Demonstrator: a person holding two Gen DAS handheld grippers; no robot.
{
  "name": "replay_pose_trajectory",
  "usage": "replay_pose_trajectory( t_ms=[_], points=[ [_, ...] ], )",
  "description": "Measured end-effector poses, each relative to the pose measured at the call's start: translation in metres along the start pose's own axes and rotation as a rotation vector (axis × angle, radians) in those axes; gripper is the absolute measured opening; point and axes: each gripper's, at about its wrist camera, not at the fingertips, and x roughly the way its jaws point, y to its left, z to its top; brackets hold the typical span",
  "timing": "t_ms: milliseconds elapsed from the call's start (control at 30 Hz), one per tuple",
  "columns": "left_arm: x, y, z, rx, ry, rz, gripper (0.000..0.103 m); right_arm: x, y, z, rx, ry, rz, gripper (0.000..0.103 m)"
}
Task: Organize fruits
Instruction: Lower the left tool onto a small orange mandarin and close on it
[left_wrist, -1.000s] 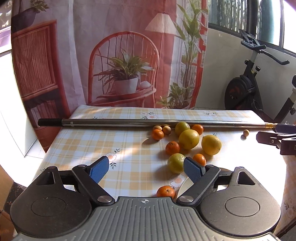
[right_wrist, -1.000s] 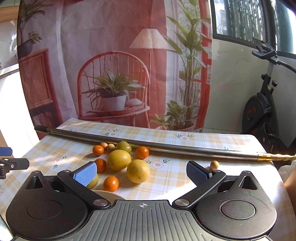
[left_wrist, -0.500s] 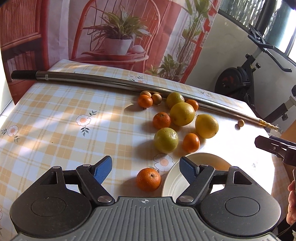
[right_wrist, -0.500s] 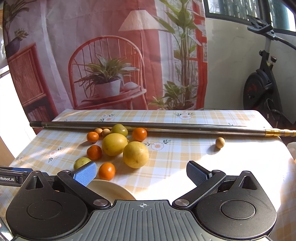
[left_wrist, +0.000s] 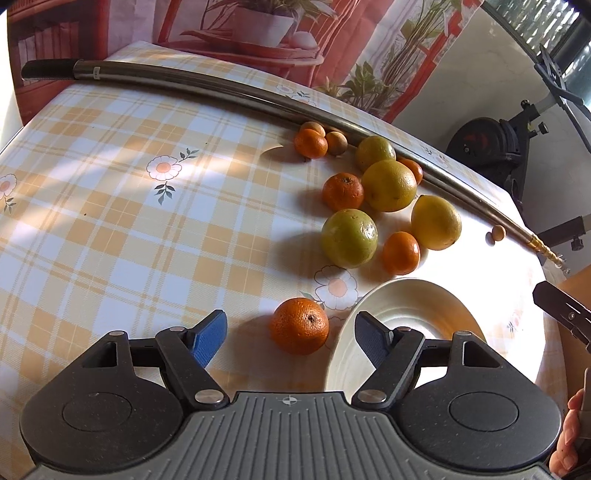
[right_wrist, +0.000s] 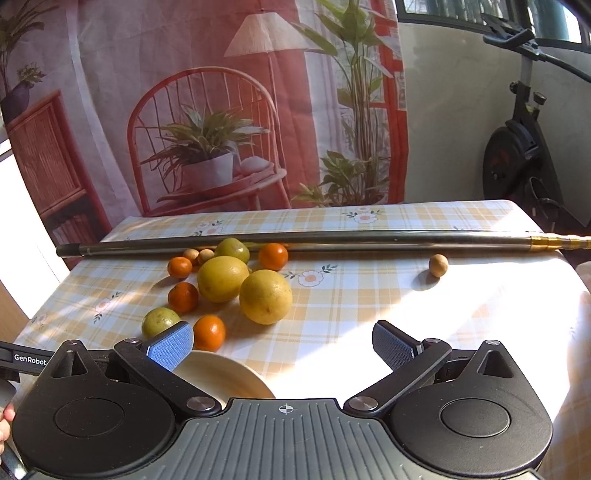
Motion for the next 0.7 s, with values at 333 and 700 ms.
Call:
replay_pose_trajectory(
  t_ms=[333,700],
  points=[
    [0.013,0.014,0.007,-0.203,0.038,-0.056,0.047,0.0,-0.005,-0.004,0.025,0.009,0.002,0.103],
    [0.007,0.016,0.002,-0.175,-0.039,-0.011,0.036,-0.001,-0.008,-0.005,0.039,0.011,-0.001,0.103]
  ],
)
